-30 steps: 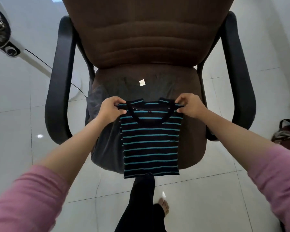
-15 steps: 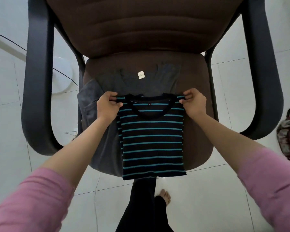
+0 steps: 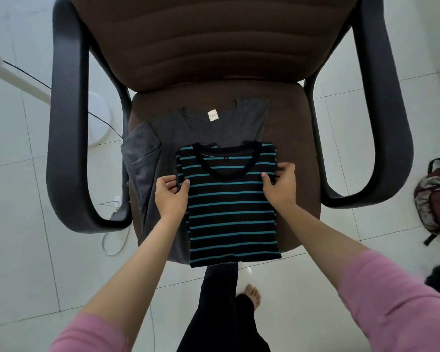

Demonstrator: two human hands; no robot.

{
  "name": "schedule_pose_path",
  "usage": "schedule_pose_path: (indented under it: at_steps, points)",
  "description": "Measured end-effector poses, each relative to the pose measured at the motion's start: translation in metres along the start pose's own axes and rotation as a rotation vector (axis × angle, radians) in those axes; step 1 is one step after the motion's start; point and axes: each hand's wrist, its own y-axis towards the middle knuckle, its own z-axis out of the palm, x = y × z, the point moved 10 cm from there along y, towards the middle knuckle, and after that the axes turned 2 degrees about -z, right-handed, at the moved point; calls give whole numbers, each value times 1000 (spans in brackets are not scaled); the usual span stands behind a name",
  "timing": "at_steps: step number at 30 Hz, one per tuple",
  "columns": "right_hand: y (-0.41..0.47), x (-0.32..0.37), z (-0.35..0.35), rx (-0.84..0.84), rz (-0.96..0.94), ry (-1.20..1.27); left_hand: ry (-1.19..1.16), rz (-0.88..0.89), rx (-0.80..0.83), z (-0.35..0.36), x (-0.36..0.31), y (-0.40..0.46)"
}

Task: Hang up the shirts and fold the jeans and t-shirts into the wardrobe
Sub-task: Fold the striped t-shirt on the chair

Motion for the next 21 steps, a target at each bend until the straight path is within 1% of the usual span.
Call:
schedule_pose_path:
  at_steps: [3,7,11,16,21]
  points:
    - [0,6,-4,-48,-24,-92,18,27,18,4,-11,4]
    - [9,5,2,-1,18,-57,94,32,102,19,-23,20]
    - [19,10,2,-8,11,-19,60,33,155,30,-35,35]
    - [31,32,4,9,-90,12,105,59,135,27,-43,51]
    - [42,34,-1,-14,-58,44,95,129,88,22,-53,52]
